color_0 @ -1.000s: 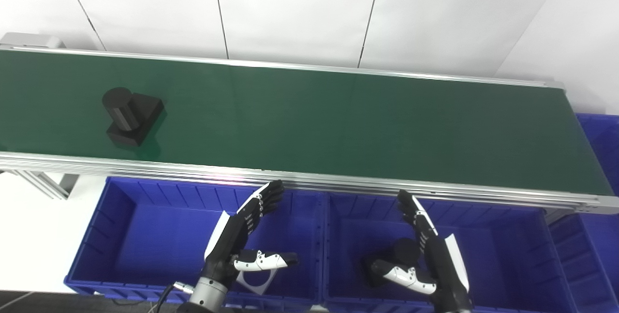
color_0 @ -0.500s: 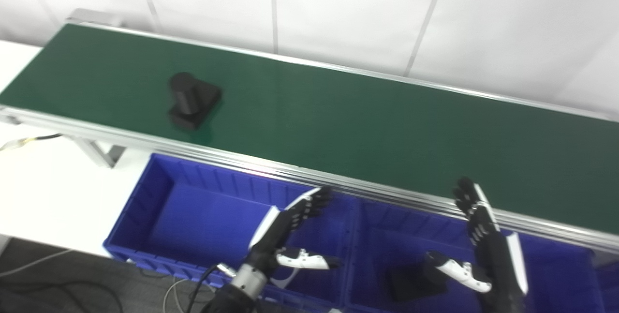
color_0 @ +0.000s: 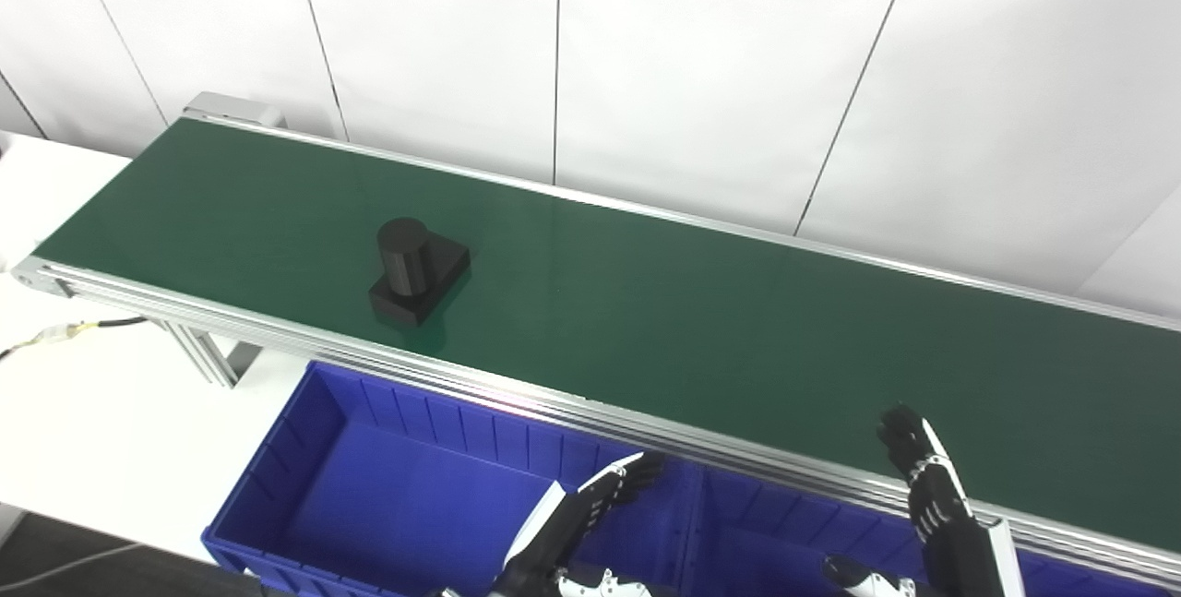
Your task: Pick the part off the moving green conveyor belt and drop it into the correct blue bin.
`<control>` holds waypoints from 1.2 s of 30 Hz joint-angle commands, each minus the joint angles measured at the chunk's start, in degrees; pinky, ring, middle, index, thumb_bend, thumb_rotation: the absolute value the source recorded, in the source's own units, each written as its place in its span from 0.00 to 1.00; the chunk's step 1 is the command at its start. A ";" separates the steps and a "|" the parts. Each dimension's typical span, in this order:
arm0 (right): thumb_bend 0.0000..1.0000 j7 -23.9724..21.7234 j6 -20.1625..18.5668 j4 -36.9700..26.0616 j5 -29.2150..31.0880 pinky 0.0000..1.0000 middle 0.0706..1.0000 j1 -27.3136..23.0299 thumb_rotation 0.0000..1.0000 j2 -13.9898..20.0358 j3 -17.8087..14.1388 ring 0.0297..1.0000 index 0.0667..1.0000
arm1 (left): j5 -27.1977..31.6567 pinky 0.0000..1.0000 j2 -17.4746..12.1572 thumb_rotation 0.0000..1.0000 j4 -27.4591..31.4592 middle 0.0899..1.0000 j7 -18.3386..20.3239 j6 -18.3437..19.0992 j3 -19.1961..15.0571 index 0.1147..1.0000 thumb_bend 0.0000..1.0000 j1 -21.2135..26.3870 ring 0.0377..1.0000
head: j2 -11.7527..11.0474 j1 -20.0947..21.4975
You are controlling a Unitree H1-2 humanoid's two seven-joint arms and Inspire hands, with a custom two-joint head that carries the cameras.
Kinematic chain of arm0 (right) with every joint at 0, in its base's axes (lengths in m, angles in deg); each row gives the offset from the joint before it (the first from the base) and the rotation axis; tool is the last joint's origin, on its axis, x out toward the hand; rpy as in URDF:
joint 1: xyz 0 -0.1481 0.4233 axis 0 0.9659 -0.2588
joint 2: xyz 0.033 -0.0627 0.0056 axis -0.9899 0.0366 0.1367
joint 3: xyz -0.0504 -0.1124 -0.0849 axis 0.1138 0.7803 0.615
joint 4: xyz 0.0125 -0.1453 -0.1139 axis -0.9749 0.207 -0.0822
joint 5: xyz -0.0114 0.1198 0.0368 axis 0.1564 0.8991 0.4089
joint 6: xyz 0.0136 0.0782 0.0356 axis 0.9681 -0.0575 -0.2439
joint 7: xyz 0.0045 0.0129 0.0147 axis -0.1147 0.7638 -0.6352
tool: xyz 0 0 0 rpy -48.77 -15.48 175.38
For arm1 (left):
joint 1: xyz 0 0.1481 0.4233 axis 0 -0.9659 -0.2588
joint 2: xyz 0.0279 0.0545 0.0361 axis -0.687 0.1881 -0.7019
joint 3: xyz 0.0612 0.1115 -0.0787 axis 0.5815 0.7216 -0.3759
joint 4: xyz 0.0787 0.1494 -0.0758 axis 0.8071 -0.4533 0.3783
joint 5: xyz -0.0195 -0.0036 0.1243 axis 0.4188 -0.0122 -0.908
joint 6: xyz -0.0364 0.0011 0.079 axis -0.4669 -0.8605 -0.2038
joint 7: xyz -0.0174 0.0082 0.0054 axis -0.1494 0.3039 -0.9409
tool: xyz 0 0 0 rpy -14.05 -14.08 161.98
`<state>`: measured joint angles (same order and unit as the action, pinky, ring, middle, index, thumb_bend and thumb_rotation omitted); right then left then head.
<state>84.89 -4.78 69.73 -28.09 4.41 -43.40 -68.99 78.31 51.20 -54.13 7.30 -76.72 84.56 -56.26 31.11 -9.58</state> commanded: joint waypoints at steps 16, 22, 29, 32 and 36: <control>0.92 -1.35 -4.02 -3.92 -1.50 0.86 0.90 -9.60 0.48 -0.07 -0.11 0.89 0.91 | 0.89 0.87 -1.18 0.32 2.25 0.87 -3.76 -2.21 2.15 0.86 0.90 0.17 0.87 | 0.79 2.68; 0.91 -2.36 -8.37 -4.47 -1.85 0.88 0.91 -13.12 0.50 -0.51 0.69 0.90 0.91 | 1.39 0.88 -1.62 0.32 4.12 0.87 -3.85 -2.21 2.36 0.85 0.89 -1.19 0.88 | 1.51 4.58; 0.92 -3.53 -13.63 -4.02 -3.79 0.90 0.92 -18.19 0.52 -0.47 1.44 0.92 0.92 | 1.82 0.88 -2.21 0.32 5.60 0.87 -3.76 -2.21 2.89 0.85 0.89 -1.70 0.87 | 1.95 5.35; 0.93 -3.82 -14.93 -3.41 -4.77 0.90 0.93 -19.88 0.54 -0.23 1.79 0.93 0.93 | 1.95 0.88 -2.26 0.32 5.65 0.86 -3.80 -2.21 2.85 0.85 0.89 -1.64 0.87 | 2.15 5.57; 0.94 -3.88 -15.69 -1.58 -6.19 0.89 0.92 -22.44 0.56 -0.27 2.48 0.92 0.93 | 1.87 0.88 -2.37 0.31 5.99 0.86 -4.14 -2.21 2.88 0.85 0.88 -1.70 0.87 | 2.10 5.66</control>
<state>81.24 -19.91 68.69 -33.88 -15.44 -43.69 -66.72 80.14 48.70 -50.10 3.95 -76.77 87.33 -58.37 33.22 -3.96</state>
